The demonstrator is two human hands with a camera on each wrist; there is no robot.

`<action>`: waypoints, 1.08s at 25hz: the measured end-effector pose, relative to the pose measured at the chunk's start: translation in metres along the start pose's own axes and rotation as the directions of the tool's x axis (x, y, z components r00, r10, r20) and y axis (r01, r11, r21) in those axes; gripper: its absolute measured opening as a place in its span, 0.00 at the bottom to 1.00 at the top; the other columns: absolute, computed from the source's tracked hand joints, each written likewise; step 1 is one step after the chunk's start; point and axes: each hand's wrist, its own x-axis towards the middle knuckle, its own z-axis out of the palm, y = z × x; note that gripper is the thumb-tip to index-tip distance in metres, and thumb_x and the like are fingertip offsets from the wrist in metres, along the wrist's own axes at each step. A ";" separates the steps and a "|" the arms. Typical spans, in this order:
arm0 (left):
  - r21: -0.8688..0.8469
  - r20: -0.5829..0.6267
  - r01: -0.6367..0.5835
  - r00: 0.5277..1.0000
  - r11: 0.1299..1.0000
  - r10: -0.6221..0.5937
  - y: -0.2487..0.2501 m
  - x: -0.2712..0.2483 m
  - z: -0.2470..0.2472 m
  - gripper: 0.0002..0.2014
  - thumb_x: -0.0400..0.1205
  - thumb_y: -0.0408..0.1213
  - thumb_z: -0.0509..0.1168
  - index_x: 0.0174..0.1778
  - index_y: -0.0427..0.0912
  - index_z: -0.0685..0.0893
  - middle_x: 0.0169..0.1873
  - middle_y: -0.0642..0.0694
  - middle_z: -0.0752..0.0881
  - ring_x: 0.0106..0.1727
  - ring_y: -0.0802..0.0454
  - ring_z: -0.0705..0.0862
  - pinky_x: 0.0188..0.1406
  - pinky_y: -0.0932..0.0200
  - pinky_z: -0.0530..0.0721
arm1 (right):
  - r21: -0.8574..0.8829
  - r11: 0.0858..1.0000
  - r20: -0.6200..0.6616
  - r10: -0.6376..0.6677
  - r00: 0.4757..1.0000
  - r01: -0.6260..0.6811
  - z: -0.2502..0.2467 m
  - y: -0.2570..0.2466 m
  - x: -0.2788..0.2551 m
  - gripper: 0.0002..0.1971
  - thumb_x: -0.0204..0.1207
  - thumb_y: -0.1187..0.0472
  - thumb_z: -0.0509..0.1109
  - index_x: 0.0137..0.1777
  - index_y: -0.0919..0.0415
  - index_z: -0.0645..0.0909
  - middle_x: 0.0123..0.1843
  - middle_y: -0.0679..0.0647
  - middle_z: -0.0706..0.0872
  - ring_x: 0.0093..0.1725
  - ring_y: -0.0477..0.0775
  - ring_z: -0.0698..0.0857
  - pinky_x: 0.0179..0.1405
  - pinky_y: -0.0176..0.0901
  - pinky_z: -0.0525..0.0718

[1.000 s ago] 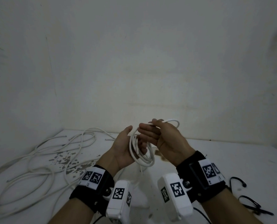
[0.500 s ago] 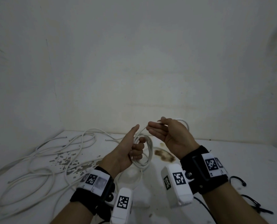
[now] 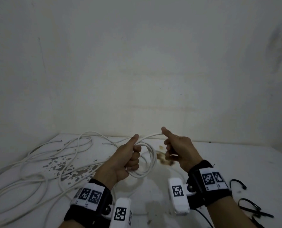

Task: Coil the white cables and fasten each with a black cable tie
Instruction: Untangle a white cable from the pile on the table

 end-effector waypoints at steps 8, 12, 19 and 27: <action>-0.202 0.067 0.019 0.998 0.979 -0.006 0.004 0.014 -0.003 0.27 0.85 0.58 0.58 0.21 0.48 0.69 0.13 0.54 0.56 0.10 0.59 0.53 0.13 0.69 0.51 | -0.204 0.941 -0.433 -0.335 0.837 0.271 -0.027 0.039 0.027 0.24 0.67 0.51 0.84 0.37 0.61 0.71 0.22 0.54 0.74 0.25 0.60 0.78 0.32 0.58 0.88; -0.253 0.081 0.025 0.997 0.967 -0.004 0.010 0.026 -0.006 0.27 0.86 0.57 0.56 0.21 0.47 0.68 0.11 0.54 0.56 0.09 0.60 0.53 0.13 0.71 0.51 | -0.266 0.945 -0.101 -0.224 0.969 0.191 -0.030 0.050 0.042 0.08 0.80 0.54 0.74 0.52 0.59 0.84 0.26 0.58 0.81 0.21 0.55 0.77 0.26 0.47 0.85; -0.280 0.064 0.046 0.998 0.959 -0.030 0.006 0.036 -0.018 0.26 0.86 0.57 0.55 0.23 0.48 0.67 0.11 0.54 0.56 0.08 0.60 0.54 0.13 0.70 0.51 | -0.347 0.916 0.126 -0.167 0.978 0.201 -0.028 0.032 0.034 0.15 0.88 0.53 0.62 0.51 0.62 0.87 0.33 0.59 0.87 0.25 0.55 0.81 0.29 0.47 0.86; -0.139 -0.094 -0.031 0.995 0.990 0.018 -0.006 0.044 -0.020 0.25 0.88 0.57 0.52 0.28 0.48 0.66 0.15 0.53 0.56 0.12 0.58 0.53 0.13 0.67 0.53 | -0.115 0.882 0.339 -0.398 0.852 0.457 -0.017 -0.033 -0.031 0.16 0.89 0.58 0.59 0.51 0.67 0.86 0.30 0.60 0.85 0.29 0.57 0.82 0.30 0.46 0.85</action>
